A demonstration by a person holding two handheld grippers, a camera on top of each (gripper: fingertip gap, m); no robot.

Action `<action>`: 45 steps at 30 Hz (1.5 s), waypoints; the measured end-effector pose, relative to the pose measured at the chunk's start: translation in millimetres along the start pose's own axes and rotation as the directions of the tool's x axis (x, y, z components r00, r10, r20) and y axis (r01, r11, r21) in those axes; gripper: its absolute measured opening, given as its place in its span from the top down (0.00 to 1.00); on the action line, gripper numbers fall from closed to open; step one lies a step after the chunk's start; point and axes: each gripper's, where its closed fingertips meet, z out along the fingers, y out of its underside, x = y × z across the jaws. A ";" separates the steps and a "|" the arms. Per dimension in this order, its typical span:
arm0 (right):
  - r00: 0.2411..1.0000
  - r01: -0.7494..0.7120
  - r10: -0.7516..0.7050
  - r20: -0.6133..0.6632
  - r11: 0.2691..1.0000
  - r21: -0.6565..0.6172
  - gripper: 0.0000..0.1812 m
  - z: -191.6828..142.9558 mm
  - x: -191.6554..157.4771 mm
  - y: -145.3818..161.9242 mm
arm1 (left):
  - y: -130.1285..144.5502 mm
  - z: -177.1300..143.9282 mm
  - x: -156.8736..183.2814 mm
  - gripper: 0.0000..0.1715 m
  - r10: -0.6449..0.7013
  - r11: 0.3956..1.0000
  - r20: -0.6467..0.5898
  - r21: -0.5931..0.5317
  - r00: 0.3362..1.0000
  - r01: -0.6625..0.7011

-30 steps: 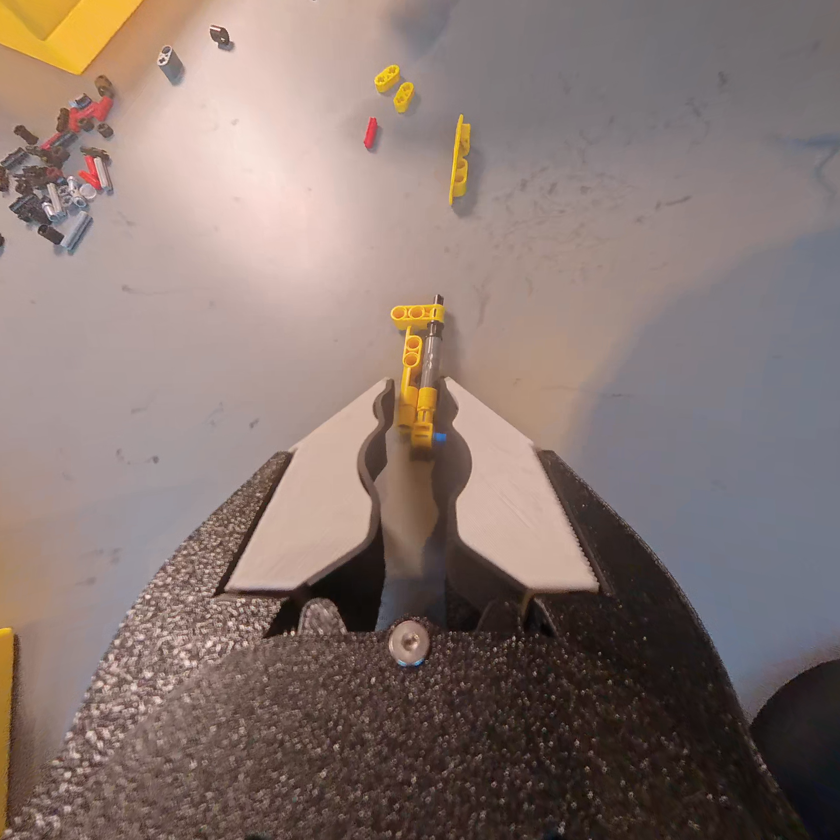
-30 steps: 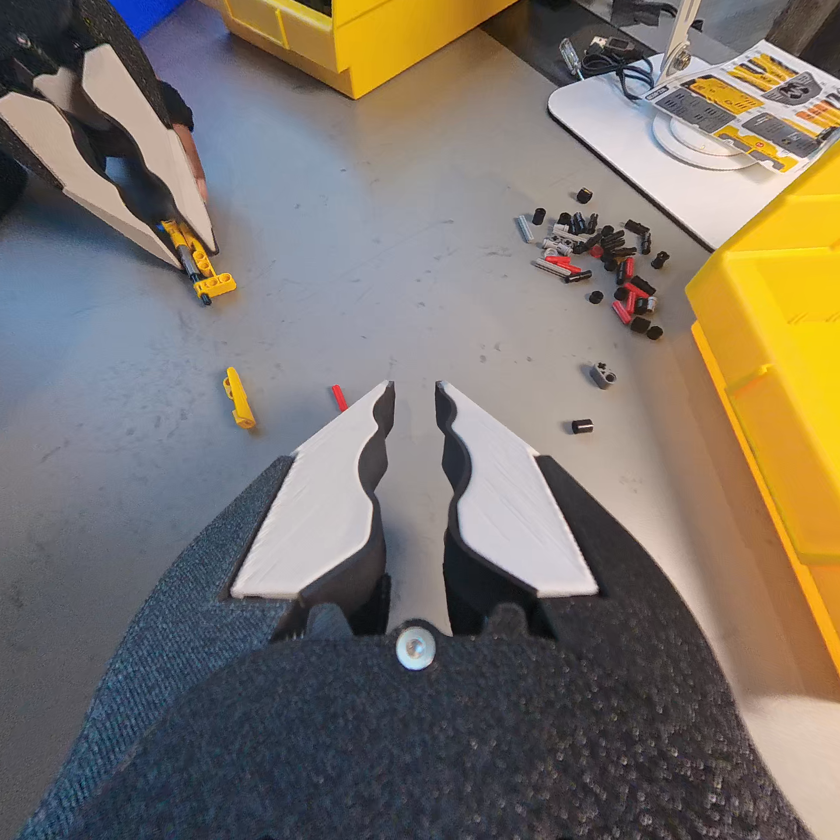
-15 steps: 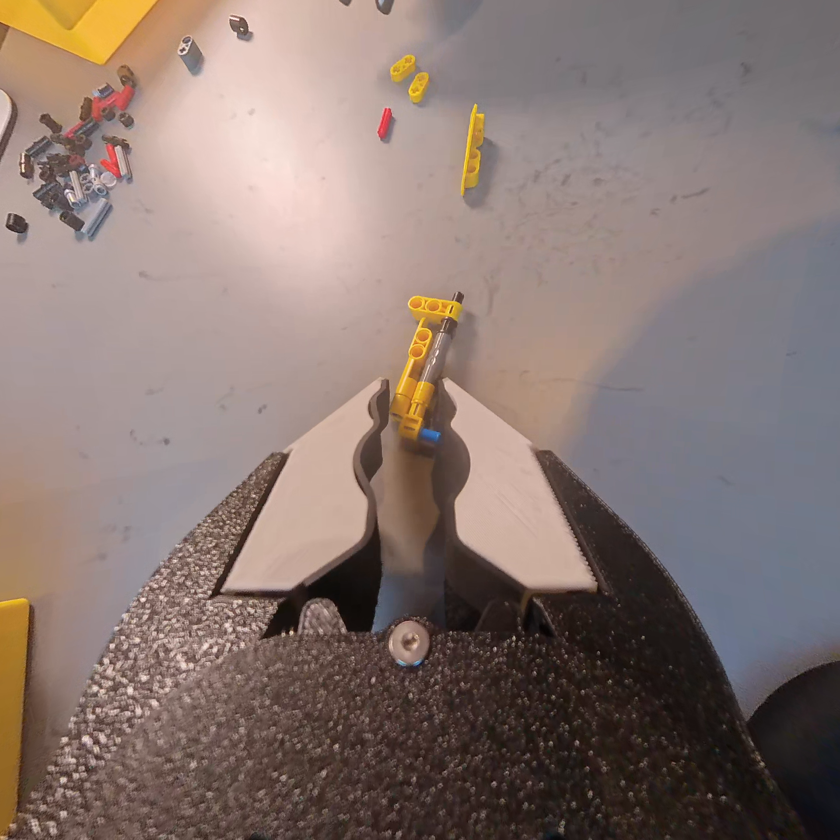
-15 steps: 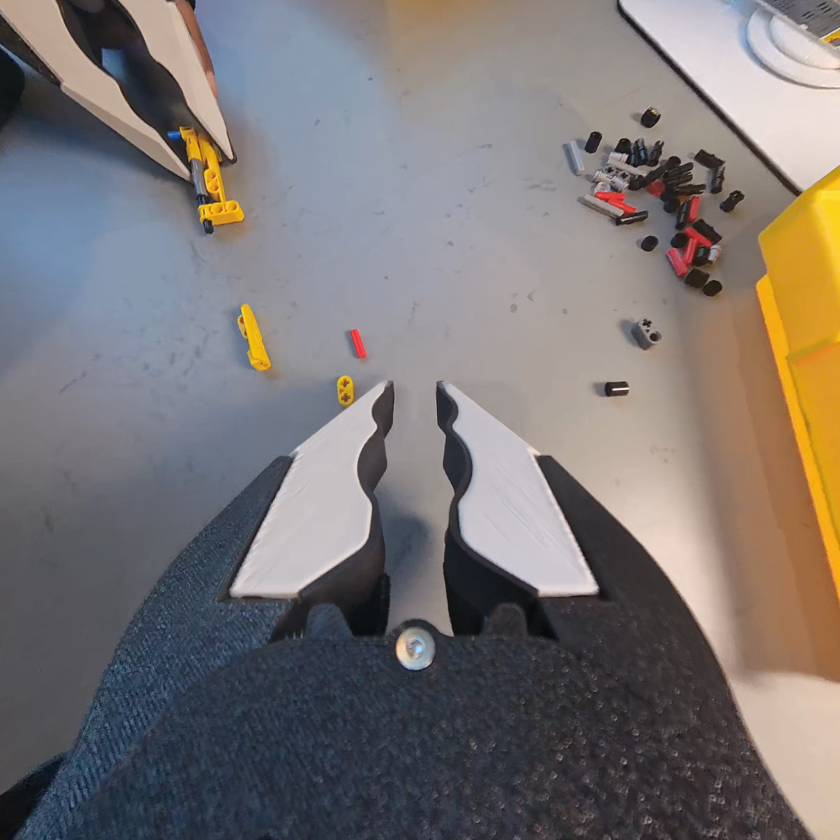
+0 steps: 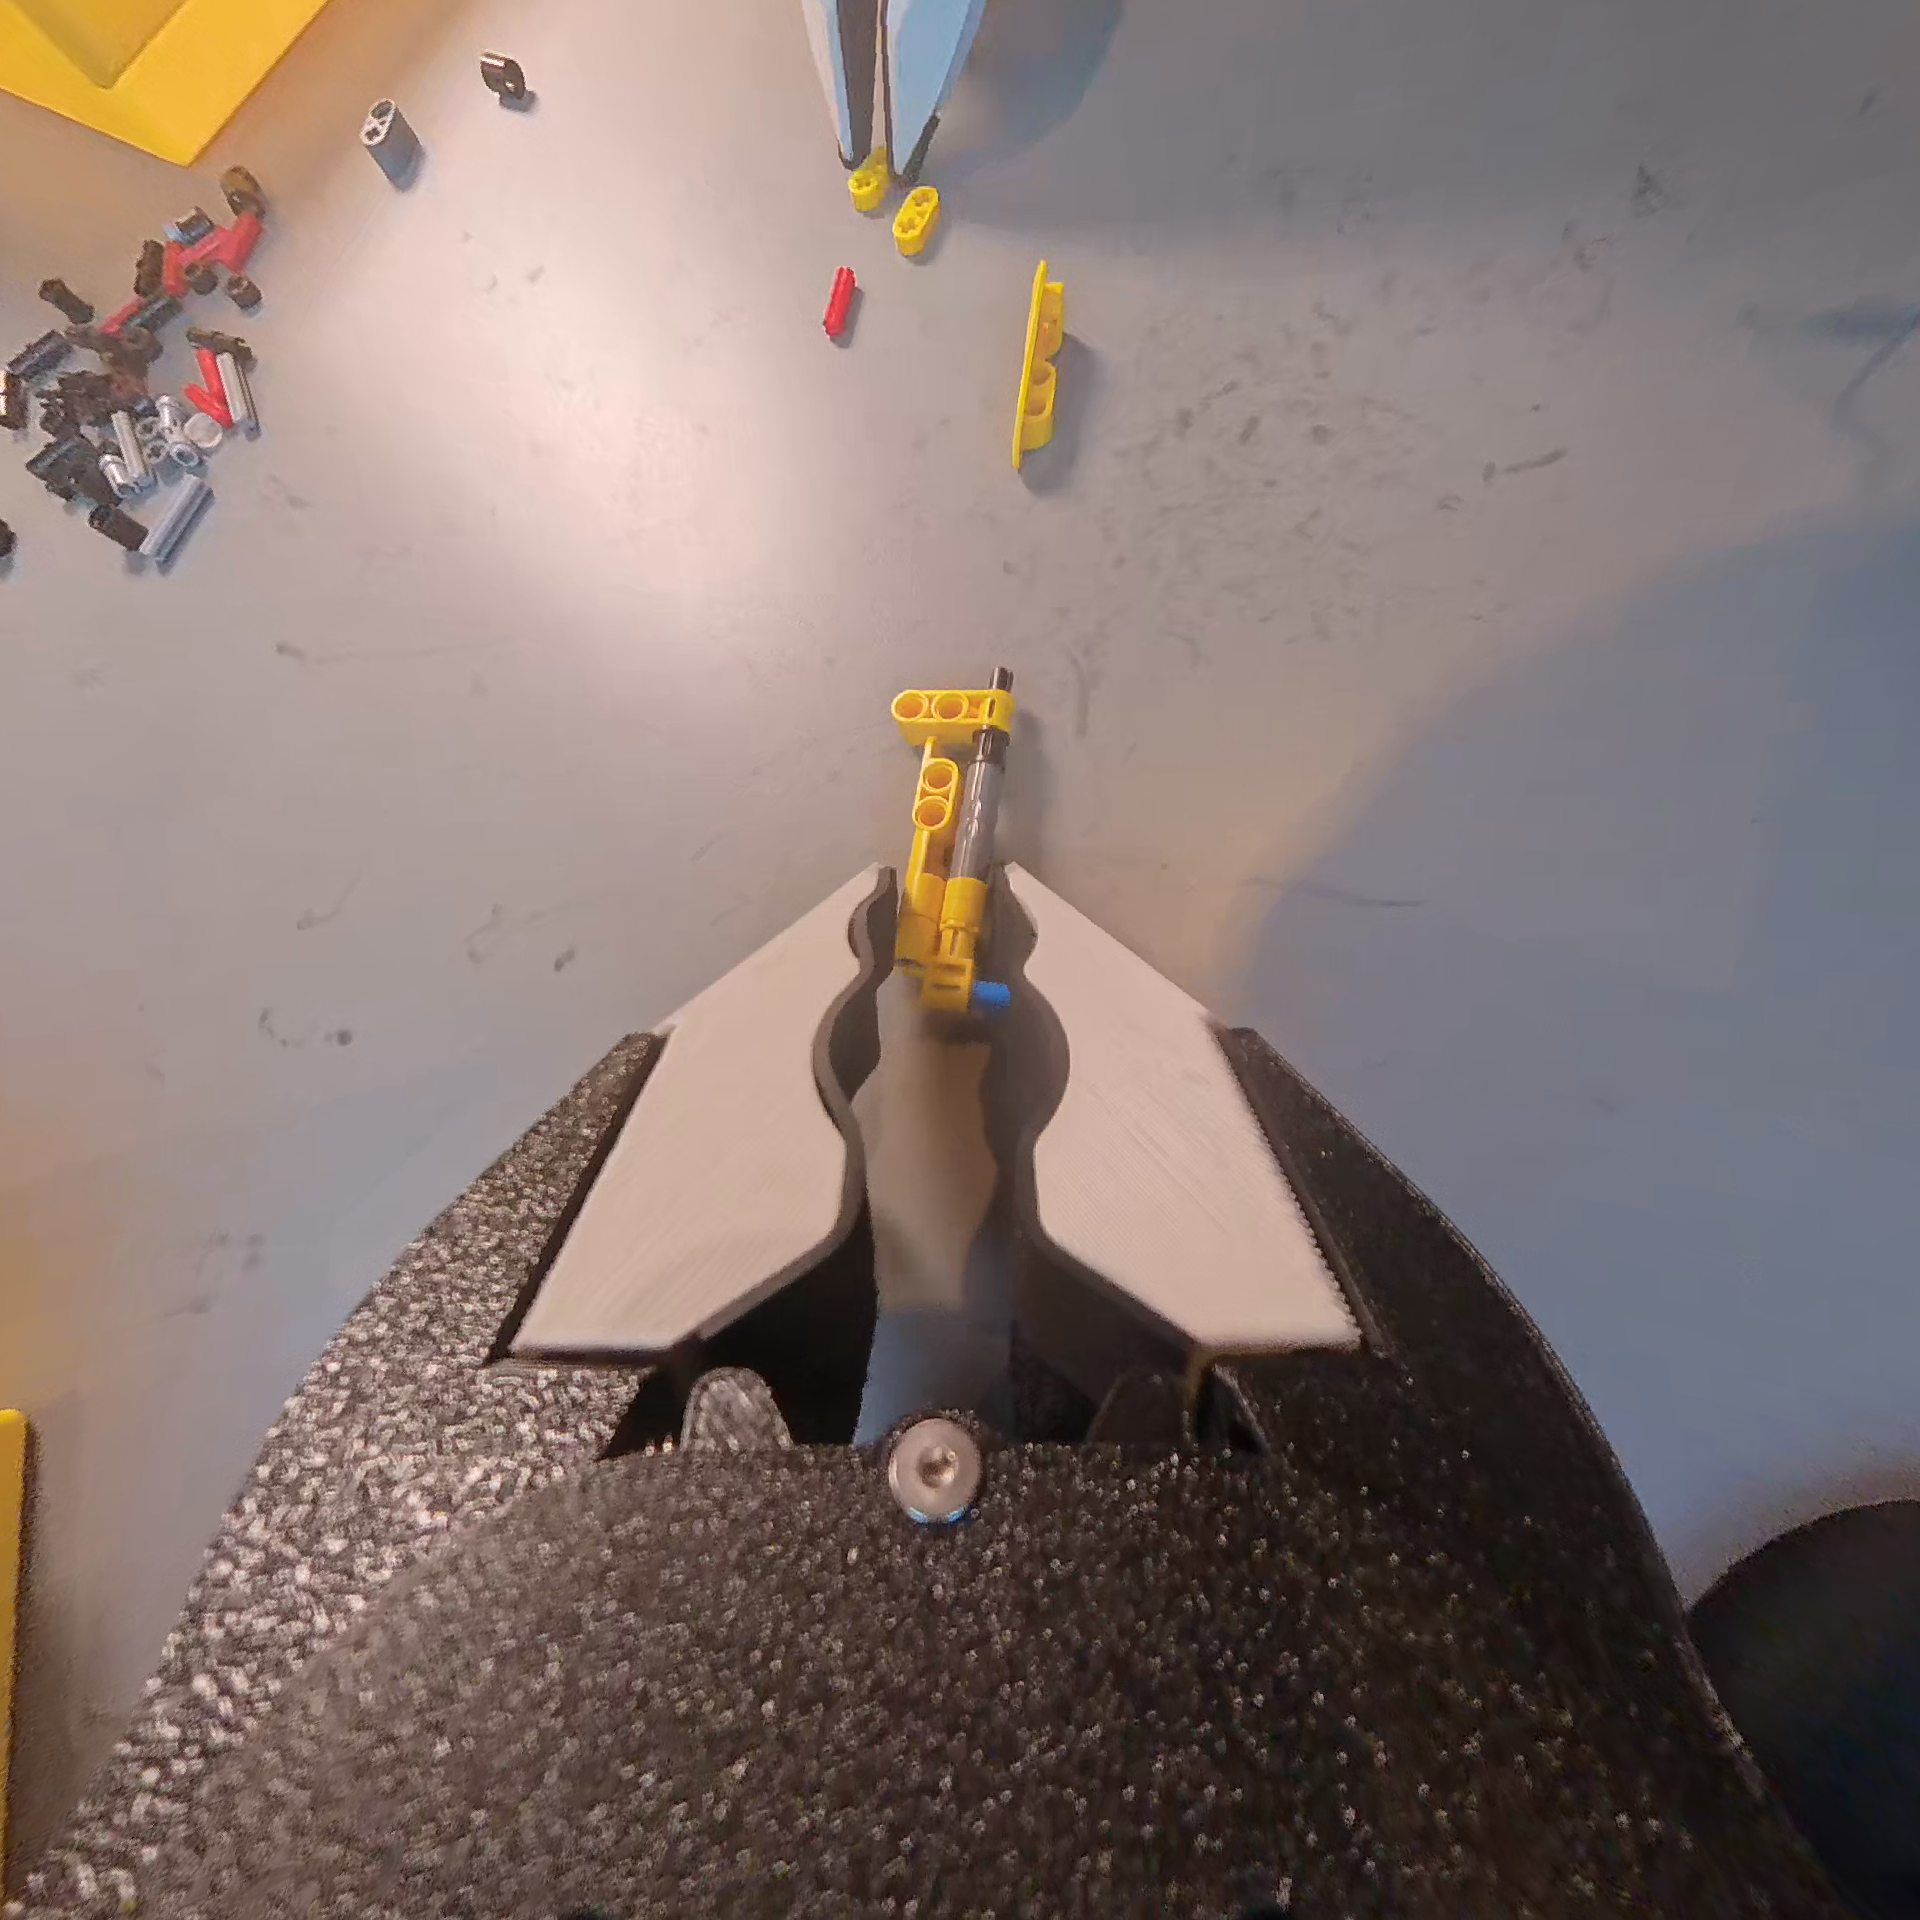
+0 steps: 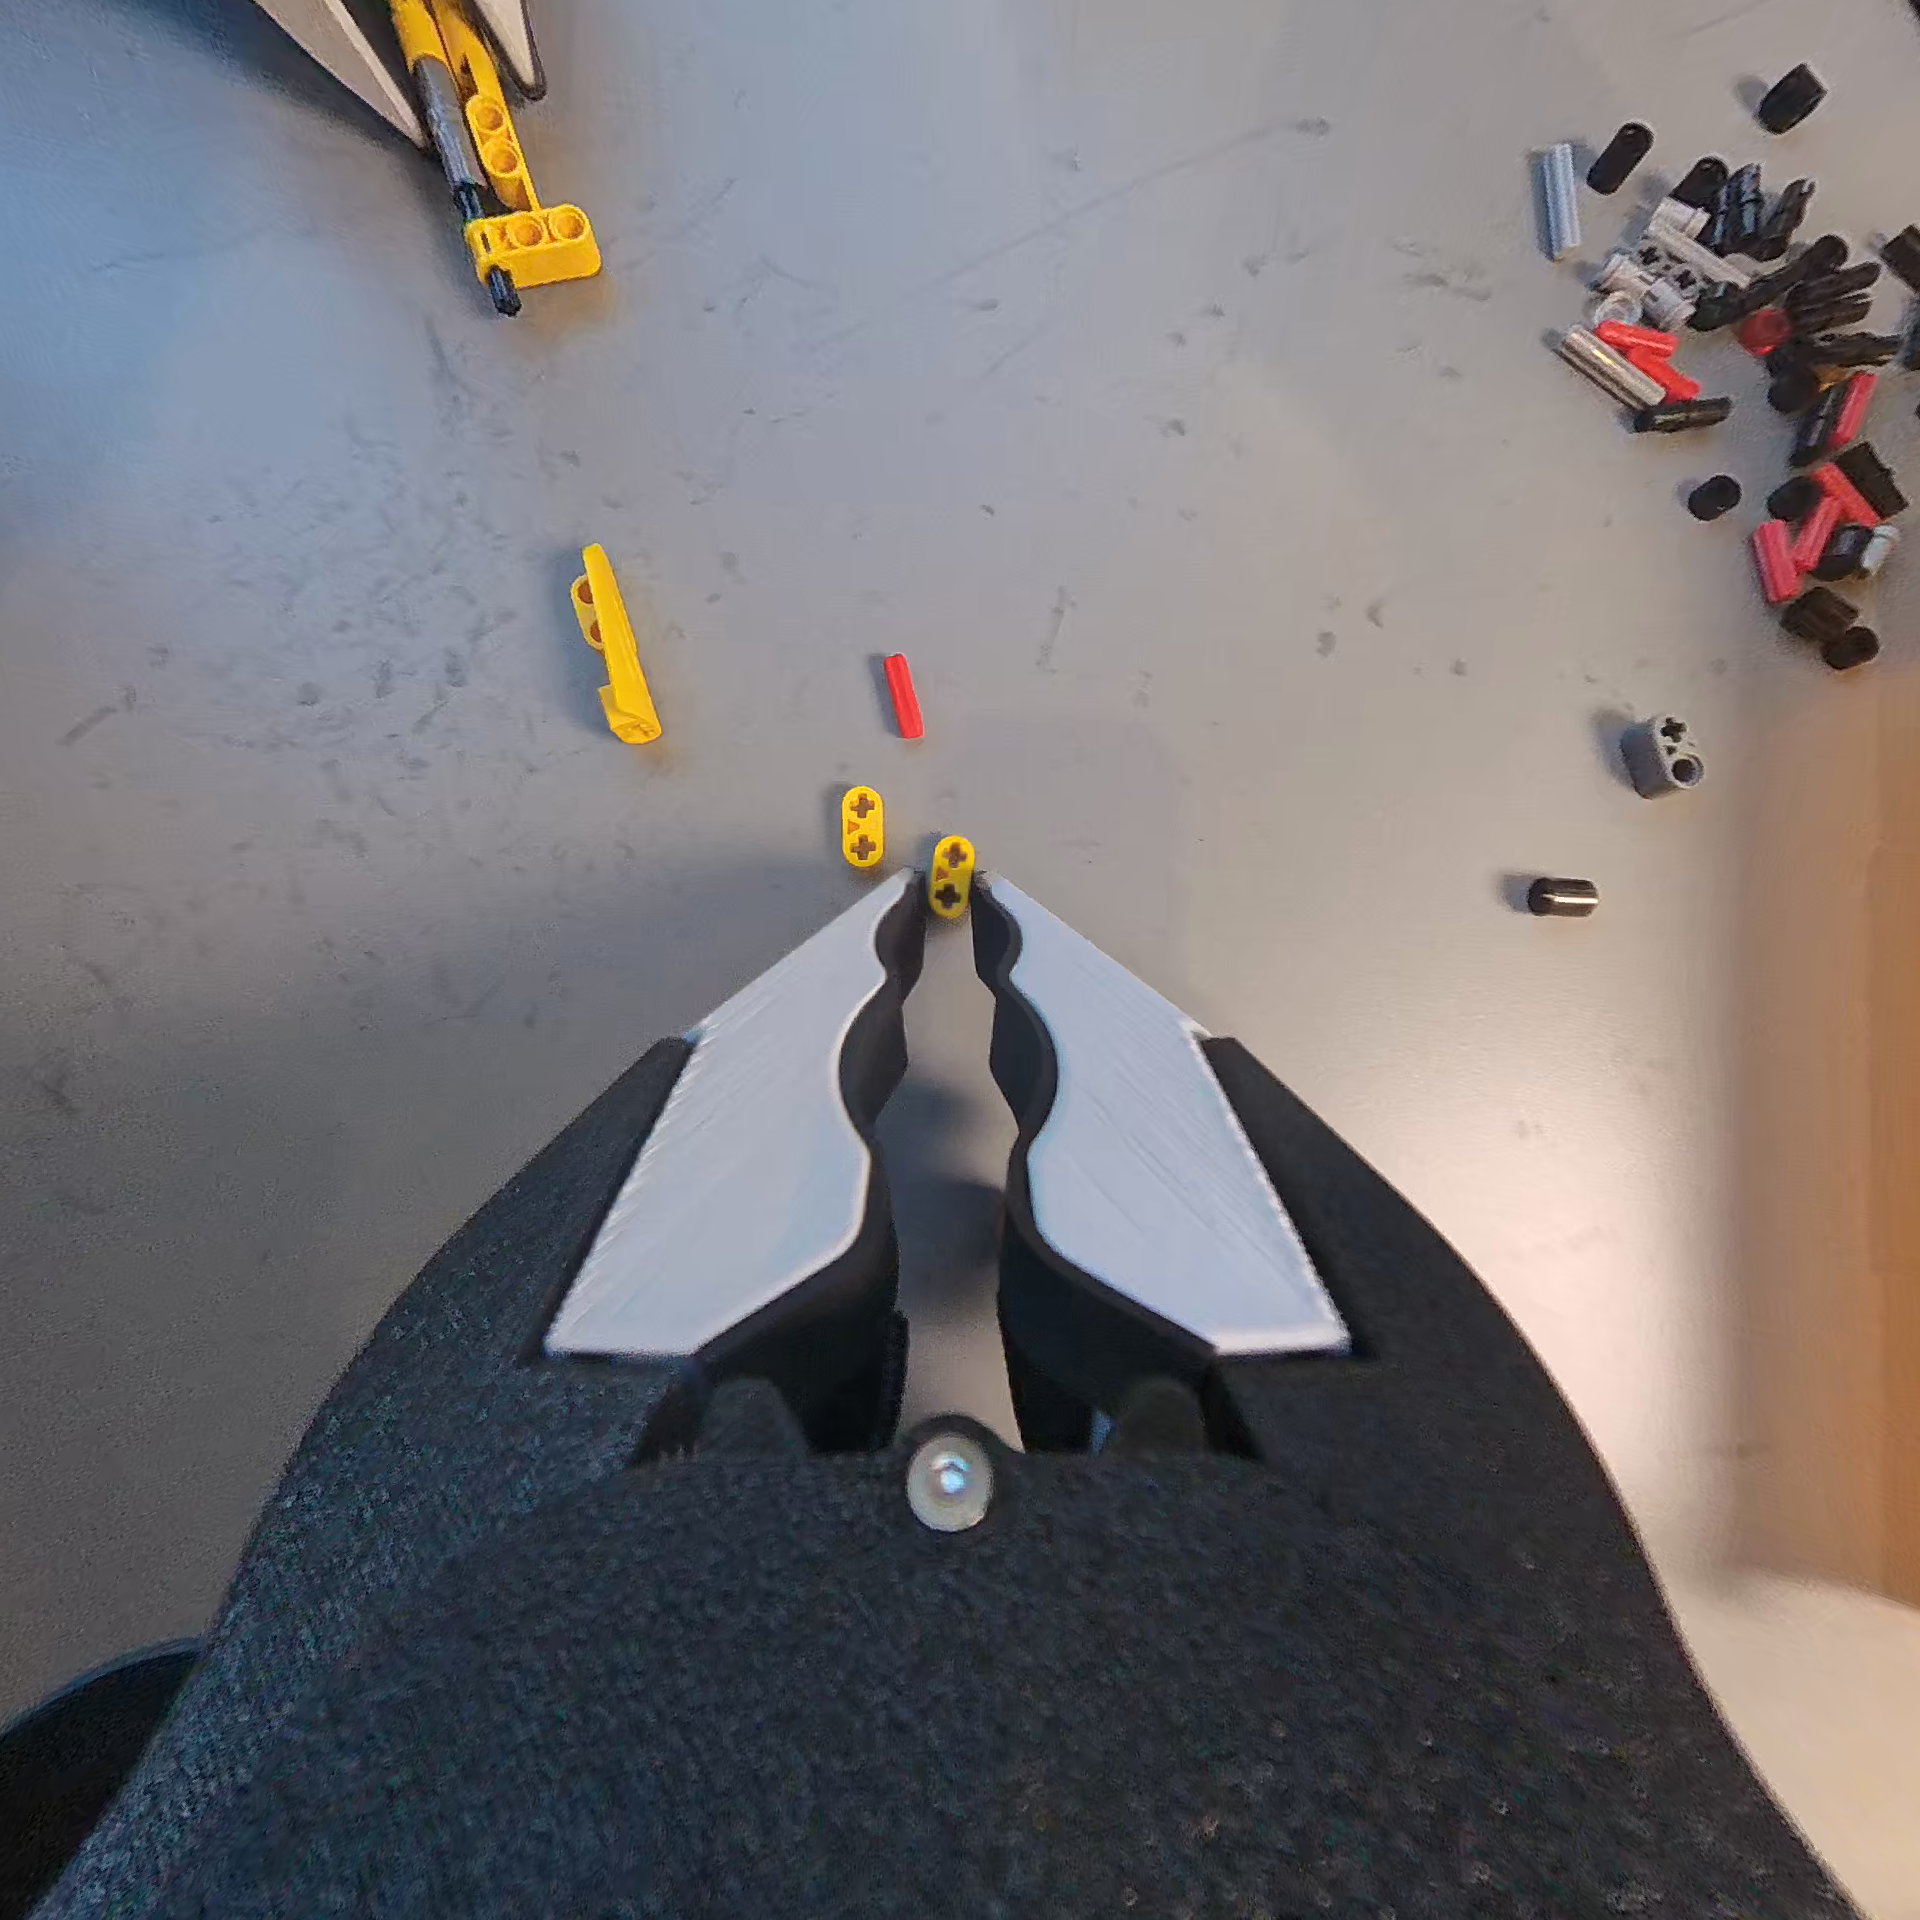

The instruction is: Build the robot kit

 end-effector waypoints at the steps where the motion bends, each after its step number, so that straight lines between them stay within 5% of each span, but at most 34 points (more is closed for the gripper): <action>1: 1.000 -0.002 0.002 0.003 1.000 -0.002 0.96 0.1 -0.6 -0.2 | -0.4 -0.1 1.4 0.90 0.001 1.000 -0.005 0.000 1.000 -0.001; 13: 0.998 0.048 -0.050 -0.023 0.994 -0.095 0.90 -8.7 -5.9 9.2 | -0.4 -1.0 3.5 0.90 -0.004 1.000 -0.005 -0.006 1.000 0.004; 20: 0.987 0.131 -0.137 0.085 0.989 0.069 0.90 -5.2 -52.3 -36.1 | -3.0 1.6 6.8 0.91 0.006 1.000 -0.012 -0.002 1.000 -0.006; 32: 0.982 0.139 -0.143 0.126 0.989 0.044 0.96 19.7 -61.9 -32.4 | -10.1 -2.8 6.4 0.89 0.001 0.999 -0.005 0.034 1.000 -0.001; 39: 0.981 -0.105 0.044 0.190 0.939 0.327 0.96 -4.3 -50.2 -76.5 | -49.8 -16.2 0.2 0.87 -0.075 0.965 0.022 0.252 0.997 0.067; 45: 0.929 -0.218 0.048 0.368 0.873 0.436 0.96 -17.9 -68.8 -97.1 | -99.8 -26.8 10.8 0.85 -0.198 0.850 -0.106 0.476 0.974 0.225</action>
